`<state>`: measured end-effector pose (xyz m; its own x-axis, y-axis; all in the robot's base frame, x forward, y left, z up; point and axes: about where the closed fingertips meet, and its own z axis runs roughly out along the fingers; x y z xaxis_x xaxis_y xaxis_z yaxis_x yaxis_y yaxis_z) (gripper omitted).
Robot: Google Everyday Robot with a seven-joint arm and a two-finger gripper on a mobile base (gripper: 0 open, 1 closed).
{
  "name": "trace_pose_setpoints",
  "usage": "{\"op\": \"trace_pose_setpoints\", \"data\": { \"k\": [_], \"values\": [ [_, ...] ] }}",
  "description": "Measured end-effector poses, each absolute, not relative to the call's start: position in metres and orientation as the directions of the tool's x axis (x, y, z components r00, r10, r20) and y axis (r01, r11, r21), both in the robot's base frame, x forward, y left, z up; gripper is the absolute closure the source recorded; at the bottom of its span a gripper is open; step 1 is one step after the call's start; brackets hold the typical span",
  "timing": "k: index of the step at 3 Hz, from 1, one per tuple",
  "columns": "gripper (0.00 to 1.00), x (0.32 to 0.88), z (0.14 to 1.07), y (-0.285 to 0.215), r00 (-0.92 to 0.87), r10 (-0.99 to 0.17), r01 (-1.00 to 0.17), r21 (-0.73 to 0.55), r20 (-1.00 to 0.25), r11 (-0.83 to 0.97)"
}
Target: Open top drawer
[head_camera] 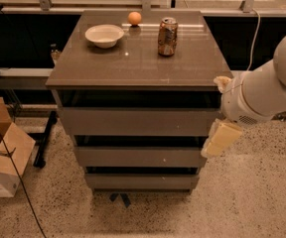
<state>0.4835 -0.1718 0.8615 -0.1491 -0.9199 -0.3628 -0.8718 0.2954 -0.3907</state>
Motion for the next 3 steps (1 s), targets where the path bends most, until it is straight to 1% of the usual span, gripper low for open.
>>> {"op": "trace_pose_setpoints", "data": {
  "k": [1,3],
  "values": [
    [0.00,0.496,0.846,-0.171,-0.168,-0.907,-0.847,-0.414,-0.386,0.333],
    [0.00,0.518,0.816,-0.174,-0.217,-0.877,-0.824,-0.401,-0.428,0.400]
  ]
}}
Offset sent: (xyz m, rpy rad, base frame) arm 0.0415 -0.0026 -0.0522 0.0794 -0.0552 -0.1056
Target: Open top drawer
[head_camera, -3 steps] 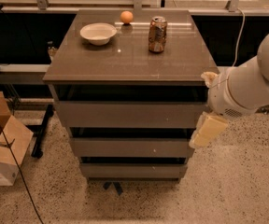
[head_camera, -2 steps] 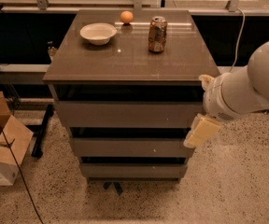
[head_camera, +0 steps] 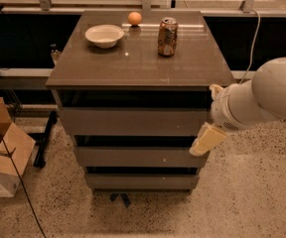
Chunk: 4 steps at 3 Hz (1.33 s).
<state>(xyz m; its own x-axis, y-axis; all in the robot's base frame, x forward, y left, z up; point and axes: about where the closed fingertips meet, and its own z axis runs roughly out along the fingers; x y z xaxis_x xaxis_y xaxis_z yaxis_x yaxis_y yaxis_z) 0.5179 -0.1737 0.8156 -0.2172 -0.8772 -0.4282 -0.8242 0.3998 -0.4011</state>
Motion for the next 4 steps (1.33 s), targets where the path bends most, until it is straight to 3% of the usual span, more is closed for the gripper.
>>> {"op": "trace_pose_setpoints", "data": {
  "k": [4],
  "values": [
    [0.00,0.563,0.758,-0.171,-0.278,-0.820,-0.837,-0.293,-0.501,0.463]
  ]
}}
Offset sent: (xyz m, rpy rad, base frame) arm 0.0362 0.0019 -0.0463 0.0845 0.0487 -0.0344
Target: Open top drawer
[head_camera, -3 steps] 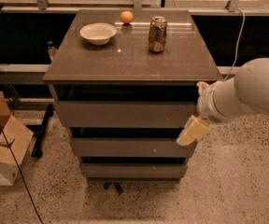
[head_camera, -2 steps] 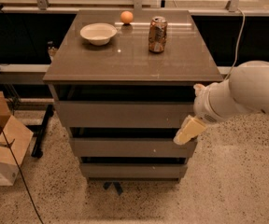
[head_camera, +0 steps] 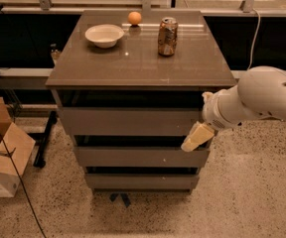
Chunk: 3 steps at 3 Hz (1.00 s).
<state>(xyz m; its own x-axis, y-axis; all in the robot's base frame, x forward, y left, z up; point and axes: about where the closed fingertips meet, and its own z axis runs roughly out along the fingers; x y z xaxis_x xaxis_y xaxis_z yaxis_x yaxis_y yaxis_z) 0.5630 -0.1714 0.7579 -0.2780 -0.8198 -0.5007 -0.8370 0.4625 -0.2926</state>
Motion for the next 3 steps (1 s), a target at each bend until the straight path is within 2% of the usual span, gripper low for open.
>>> {"op": "trace_pose_setpoints", "data": {
  "k": [3],
  "values": [
    [0.00,0.583,0.737,-0.174,-0.312,-0.796,-0.849,-0.224,-0.519,0.479]
  ]
}}
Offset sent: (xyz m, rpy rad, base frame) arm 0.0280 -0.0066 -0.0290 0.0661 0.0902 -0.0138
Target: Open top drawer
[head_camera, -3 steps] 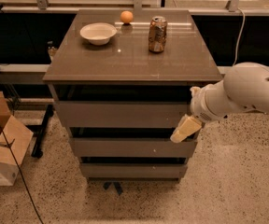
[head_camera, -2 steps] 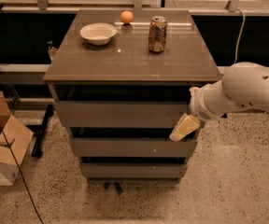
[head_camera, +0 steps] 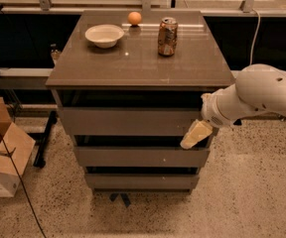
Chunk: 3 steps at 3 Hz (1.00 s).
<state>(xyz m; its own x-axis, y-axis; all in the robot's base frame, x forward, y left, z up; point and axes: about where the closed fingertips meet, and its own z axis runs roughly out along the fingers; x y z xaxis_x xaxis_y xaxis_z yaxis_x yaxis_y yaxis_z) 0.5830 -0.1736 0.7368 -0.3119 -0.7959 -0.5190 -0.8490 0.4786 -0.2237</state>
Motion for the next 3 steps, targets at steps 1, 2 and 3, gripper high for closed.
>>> {"op": "trace_pose_setpoints", "data": {
  "k": [1,2,3],
  "values": [
    [0.00,0.584,0.726,-0.176,-0.319,-0.792,-0.833,-0.244,-0.521,0.496],
    [0.00,0.589,0.709,-0.179,-0.310,-0.786,-0.827,-0.256,-0.534,0.500],
    [0.00,0.596,0.694,-0.181,-0.294,-0.787,-0.832,-0.260,-0.542,0.490]
  ]
}}
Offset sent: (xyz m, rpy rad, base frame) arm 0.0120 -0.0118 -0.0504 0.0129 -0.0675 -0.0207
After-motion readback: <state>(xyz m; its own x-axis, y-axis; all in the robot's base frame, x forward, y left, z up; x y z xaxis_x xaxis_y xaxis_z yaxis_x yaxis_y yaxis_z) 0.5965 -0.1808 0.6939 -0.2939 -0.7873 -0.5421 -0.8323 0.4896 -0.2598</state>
